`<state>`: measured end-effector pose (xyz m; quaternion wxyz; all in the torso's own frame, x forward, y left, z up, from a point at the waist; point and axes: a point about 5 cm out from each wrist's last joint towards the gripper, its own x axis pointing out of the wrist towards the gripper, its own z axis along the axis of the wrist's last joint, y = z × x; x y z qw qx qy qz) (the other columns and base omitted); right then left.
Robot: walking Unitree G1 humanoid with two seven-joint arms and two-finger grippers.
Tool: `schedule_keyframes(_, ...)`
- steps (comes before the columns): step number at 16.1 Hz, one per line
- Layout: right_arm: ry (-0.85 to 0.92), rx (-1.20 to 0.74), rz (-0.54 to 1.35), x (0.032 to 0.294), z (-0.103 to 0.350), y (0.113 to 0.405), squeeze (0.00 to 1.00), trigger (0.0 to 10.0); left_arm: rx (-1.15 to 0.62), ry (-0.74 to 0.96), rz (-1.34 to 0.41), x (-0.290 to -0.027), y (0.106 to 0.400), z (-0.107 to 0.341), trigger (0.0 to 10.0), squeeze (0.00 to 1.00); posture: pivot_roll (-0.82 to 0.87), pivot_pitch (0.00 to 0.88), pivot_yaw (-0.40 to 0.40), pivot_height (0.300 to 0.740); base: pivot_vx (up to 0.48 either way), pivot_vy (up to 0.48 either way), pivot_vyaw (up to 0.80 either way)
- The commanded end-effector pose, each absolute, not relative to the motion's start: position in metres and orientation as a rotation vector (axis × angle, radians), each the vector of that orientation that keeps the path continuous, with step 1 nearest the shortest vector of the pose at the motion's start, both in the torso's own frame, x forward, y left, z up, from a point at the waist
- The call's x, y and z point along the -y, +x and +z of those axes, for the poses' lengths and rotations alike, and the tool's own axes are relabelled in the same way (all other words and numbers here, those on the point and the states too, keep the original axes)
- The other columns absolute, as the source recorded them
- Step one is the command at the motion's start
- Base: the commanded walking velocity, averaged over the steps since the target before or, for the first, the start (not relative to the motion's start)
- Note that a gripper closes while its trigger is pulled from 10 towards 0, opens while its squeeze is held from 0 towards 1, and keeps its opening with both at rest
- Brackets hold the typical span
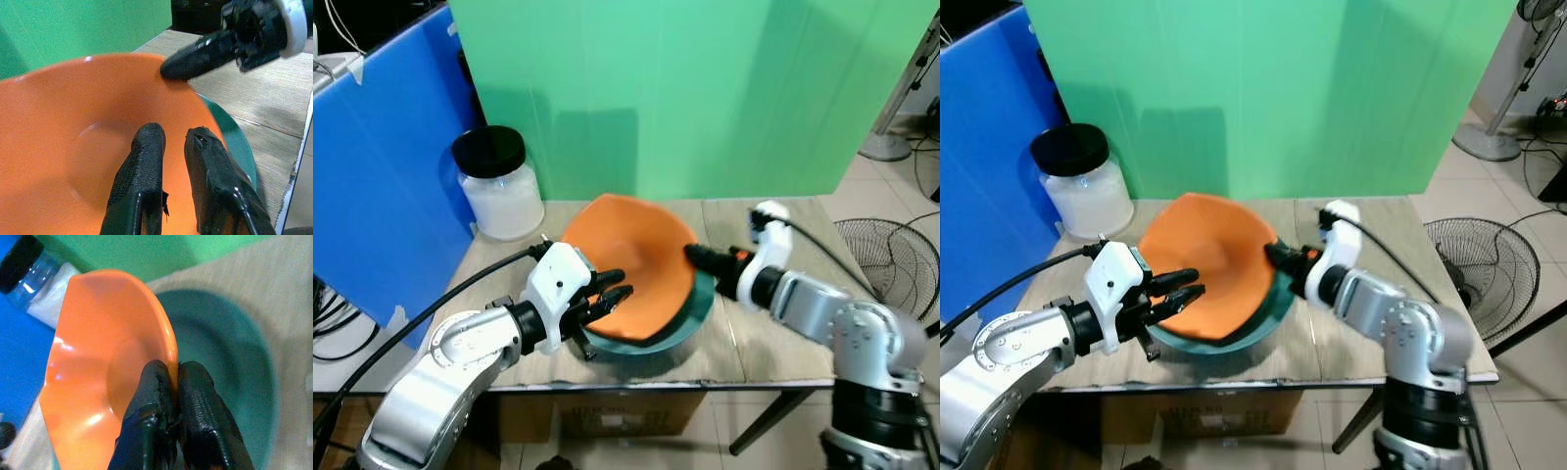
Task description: Setting the table
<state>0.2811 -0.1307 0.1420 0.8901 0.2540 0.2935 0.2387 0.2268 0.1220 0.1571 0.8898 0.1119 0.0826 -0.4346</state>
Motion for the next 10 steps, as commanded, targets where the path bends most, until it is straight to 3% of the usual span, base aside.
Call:
schedule_keyframes(1, 0.559, -0.67, 0.467, 0.131, 0.134, 0.283, 0.0, 10.0, -0.162, 0.246, -0.887, -0.123, 0.228, 0.159, 10.0, 0.0, 0.13, 0.0, -0.005, 0.74, 0.0, 0.0, 0.0)
schedule_keyframes(2, 0.569, -0.676, 0.463, 0.132, 0.132, 0.285, 1.0, 10.0, -0.161, 0.246, -0.88, -0.123, 0.227, 0.159, 10.0, 0.0, 0.13, 0.0, -0.015, 0.74, 0.0, 0.0, 0.0)
schedule_keyframes(9, 0.553, -0.711, 0.477, 0.115, 0.133, 0.299, 1.0, 10.0, -0.163, 0.234, -0.852, -0.123, 0.224, 0.157, 10.0, 0.0, 0.14, 0.0, -0.041, 0.74, 0.0, 0.0, 0.0)
schedule_keyframes(10, 0.539, -0.719, 0.475, 0.114, 0.132, 0.299, 0.17, 10.0, -0.163, 0.233, -0.852, -0.123, 0.224, 0.157, 10.0, 0.0, 0.14, 0.0, -0.041, 0.74, 0.0, 0.0, 0.0)
